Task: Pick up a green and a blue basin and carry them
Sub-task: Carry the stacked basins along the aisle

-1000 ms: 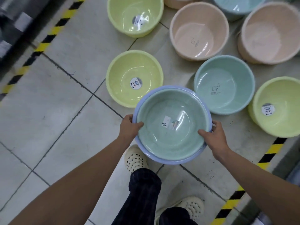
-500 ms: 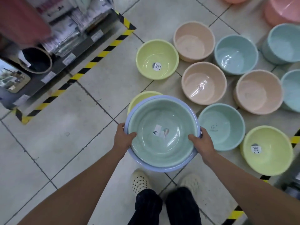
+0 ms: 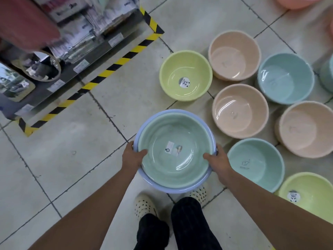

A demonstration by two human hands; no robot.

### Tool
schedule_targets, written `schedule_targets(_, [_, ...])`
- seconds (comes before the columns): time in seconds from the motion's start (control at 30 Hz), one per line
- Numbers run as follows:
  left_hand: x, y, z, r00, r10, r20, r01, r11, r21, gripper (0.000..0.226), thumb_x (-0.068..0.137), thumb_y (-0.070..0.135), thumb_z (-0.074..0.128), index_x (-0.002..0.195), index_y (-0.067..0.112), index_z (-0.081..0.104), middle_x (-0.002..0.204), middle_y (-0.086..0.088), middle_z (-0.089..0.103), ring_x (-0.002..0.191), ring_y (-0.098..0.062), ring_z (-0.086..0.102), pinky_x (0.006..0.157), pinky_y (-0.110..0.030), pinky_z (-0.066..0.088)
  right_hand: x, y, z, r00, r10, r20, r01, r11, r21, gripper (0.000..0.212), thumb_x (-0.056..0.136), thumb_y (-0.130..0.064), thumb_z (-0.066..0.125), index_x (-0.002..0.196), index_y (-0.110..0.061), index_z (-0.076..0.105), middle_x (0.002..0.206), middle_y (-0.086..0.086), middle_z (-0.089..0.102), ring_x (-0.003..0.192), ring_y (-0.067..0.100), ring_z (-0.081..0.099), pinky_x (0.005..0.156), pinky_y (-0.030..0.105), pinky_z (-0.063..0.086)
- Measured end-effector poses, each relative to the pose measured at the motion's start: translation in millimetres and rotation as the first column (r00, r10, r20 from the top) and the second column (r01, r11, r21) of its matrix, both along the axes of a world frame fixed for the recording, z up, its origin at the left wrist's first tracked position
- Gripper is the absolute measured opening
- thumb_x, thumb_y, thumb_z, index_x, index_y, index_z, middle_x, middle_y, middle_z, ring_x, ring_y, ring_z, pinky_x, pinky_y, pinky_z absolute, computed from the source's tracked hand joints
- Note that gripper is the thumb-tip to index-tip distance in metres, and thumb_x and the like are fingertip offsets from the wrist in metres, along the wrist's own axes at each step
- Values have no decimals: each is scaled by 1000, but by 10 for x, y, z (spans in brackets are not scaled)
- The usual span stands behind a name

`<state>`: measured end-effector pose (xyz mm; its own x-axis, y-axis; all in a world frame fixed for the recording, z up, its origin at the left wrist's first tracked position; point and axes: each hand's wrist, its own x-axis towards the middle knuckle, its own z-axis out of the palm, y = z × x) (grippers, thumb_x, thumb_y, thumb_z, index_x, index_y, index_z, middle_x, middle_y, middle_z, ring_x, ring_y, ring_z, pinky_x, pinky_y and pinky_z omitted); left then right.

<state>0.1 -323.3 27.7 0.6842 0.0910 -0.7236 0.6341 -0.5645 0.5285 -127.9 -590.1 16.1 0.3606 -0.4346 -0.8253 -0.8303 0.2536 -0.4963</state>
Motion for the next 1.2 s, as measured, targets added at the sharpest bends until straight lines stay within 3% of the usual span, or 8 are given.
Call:
schedule_targets(0.13, [100,-2,-465,998,-66,-17,67,997,27,24,89,15,72,109,14,58,107,-8,65,96,-28,62,78,-37,47,186,-123,-388,996,77,-36,-78,997,-17,56,81,-9,70,131,-26,52,108,-2,65,99,23,65,89,45,57])
schedule_targets(0.27, [157,-21,-887,996,-86,16,85,995,60,52,74,33,71,118,5,63,110,-13,69,96,-30,65,81,-43,53,287,-153,-840,998,45,-39,-46,998,-32,54,81,-5,70,129,-25,55,106,1,67,95,24,65,85,40,56])
schedule_targets(0.4, [175,20,-1325,994,-111,19,109,990,88,23,87,14,73,106,7,62,98,-7,64,88,-24,58,75,-32,42,228,-70,-1301,999,12,-41,-13,999,-41,55,79,-8,71,128,-28,58,103,-5,68,98,24,66,87,41,57])
schedule_targets(0.53, [114,109,-1726,987,-156,34,151,980,128,16,88,13,72,98,8,60,80,5,57,83,-24,56,66,-30,40,107,53,-1681,999,-18,-49,17,999,-31,56,75,-13,72,125,-37,61,103,-10,70,97,21,68,88,48,59])
schedule_targets(0.6, [88,135,-1882,989,-142,40,136,983,123,15,89,13,71,98,10,60,79,6,57,83,-23,55,71,-29,39,50,103,-1792,999,-17,-50,15,999,-29,59,73,-17,72,126,-39,61,103,-11,71,97,20,69,88,49,59])
schedule_targets(0.97, [-7,162,-2388,983,-178,43,173,979,105,54,89,18,72,140,12,56,123,-8,67,108,-26,62,88,-31,45,-216,262,-2229,998,5,-61,-12,993,-115,70,78,-13,72,143,-32,52,121,-7,66,110,19,61,92,35,51])
schedule_targets(1.1, [-16,149,-2483,982,-184,45,180,980,86,59,91,17,70,146,13,51,124,-5,64,106,-22,59,88,-29,43,-263,274,-2341,998,-4,-55,-3,993,-115,65,79,-15,74,138,-35,53,111,-9,66,102,18,63,88,34,52])
schedule_targets(1.2, [9,139,-2507,986,-169,8,167,980,105,49,90,15,71,135,6,57,118,-9,66,111,-32,62,86,-33,46,-262,245,-2362,997,19,-69,-25,995,-92,68,78,-18,76,139,-32,51,115,-6,65,104,20,63,93,39,53])
